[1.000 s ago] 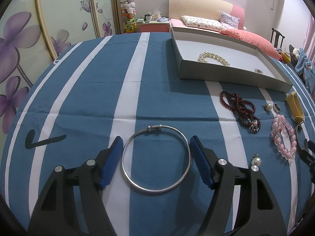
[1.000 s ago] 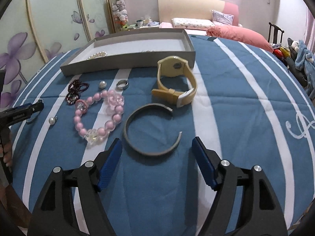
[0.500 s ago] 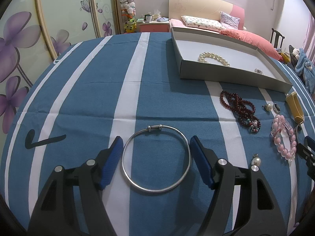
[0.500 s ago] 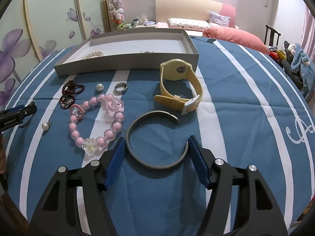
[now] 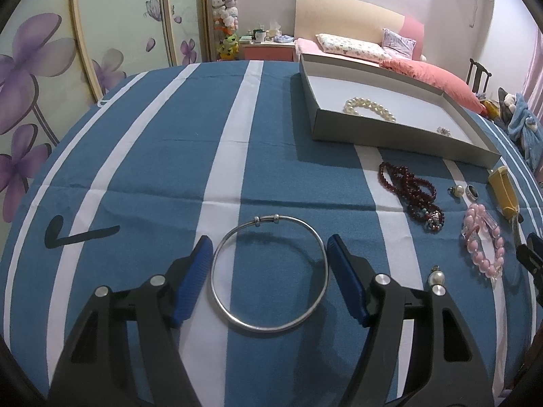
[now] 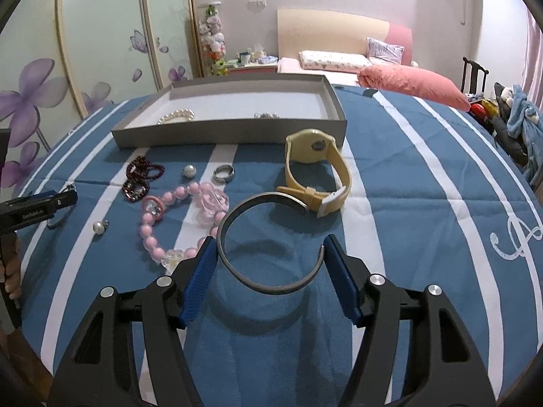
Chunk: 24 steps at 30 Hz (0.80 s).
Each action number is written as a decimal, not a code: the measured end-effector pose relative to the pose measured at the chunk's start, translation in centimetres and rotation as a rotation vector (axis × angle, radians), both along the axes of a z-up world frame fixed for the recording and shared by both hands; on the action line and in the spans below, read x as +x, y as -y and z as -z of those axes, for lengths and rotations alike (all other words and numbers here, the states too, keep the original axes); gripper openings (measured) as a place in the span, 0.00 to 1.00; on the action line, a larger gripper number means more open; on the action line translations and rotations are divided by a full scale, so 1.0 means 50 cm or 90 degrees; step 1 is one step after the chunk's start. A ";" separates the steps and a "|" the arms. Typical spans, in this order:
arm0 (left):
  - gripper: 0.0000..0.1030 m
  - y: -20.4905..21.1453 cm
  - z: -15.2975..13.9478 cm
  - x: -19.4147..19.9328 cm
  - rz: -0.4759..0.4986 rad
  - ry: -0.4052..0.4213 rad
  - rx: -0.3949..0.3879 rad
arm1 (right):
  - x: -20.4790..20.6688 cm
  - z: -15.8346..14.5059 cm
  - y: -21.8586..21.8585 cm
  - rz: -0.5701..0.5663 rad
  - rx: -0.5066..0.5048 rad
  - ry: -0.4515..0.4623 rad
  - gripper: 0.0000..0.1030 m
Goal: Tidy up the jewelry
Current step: 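Grasp the silver wire bangle with the left tool while the right tool grasps the gray cuff bangle, then carry the silver bangle into the gray tray with the left tool while the right tool places the cuff there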
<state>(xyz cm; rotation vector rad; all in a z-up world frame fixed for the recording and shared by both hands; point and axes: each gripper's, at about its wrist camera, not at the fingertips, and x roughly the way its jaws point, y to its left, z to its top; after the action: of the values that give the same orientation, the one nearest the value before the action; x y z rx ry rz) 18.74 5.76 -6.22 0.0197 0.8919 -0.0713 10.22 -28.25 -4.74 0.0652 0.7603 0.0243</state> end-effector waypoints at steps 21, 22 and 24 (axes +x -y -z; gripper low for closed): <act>0.65 0.016 -0.136 -0.077 -0.015 0.208 -0.024 | -0.012 -0.086 0.019 0.014 0.016 0.151 0.62; 0.65 0.022 -0.144 -0.083 -0.014 0.223 -0.022 | -0.011 -0.091 0.022 0.016 0.016 0.162 0.62; 0.65 0.035 -0.159 -0.096 -0.011 0.256 -0.017 | -0.010 -0.104 0.024 0.019 0.018 0.186 0.62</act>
<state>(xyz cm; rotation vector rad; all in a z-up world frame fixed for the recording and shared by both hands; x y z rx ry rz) 13.93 4.02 1.73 0.0007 0.4884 -0.0601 9.74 -29.46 0.45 0.0972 0.4676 0.0164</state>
